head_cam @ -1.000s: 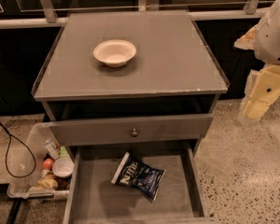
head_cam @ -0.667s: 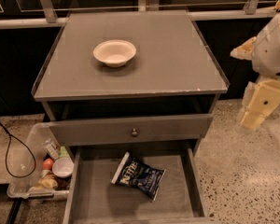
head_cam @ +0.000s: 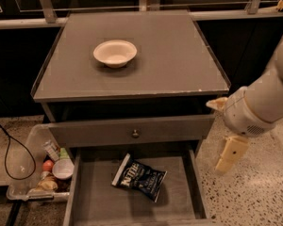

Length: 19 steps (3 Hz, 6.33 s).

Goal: Pick blue chip bag from middle drawer and place on counter

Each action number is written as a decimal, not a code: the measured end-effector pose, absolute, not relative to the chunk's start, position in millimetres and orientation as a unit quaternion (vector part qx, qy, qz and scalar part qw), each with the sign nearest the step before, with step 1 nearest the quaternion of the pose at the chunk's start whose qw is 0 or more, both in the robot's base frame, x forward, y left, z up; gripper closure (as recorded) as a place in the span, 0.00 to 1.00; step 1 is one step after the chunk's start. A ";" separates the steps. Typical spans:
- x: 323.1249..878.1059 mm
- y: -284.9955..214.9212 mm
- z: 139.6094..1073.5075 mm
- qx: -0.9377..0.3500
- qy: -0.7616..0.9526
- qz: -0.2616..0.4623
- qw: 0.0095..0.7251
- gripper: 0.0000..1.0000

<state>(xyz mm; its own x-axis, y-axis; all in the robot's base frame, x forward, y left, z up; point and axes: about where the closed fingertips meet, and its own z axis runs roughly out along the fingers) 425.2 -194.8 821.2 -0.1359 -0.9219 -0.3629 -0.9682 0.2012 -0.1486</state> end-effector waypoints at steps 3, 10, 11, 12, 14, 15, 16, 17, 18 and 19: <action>429.3 -182.8 778.8 -0.620 0.754 0.084 0.202 0.00; 500.2 -107.6 494.8 -0.513 0.774 0.218 0.301 0.00; 505.3 -99.3 461.0 -0.517 0.772 0.206 0.307 0.00; 505.8 -87.9 429.0 -0.534 0.766 0.178 0.310 0.00; 520.3 -67.5 384.2 -0.548 0.757 0.138 0.327 0.00; 521.3 -67.0 384.1 -0.547 0.757 0.136 0.329 0.07; 521.3 -67.0 384.1 -0.547 0.757 0.136 0.329 0.26; 521.3 -67.0 384.1 -0.547 0.757 0.136 0.329 0.50; 521.3 -66.9 384.1 -0.547 0.757 0.136 0.329 0.73; 521.3 -66.9 384.1 -0.547 0.757 0.137 0.329 0.96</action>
Offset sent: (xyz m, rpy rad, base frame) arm -0.0016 0.0211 -0.0567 0.1096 0.0667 0.0320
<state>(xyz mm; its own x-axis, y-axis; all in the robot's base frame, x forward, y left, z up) 521.3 -66.9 384.1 -0.1847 -0.7394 -0.6475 -0.9189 0.3636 -0.1531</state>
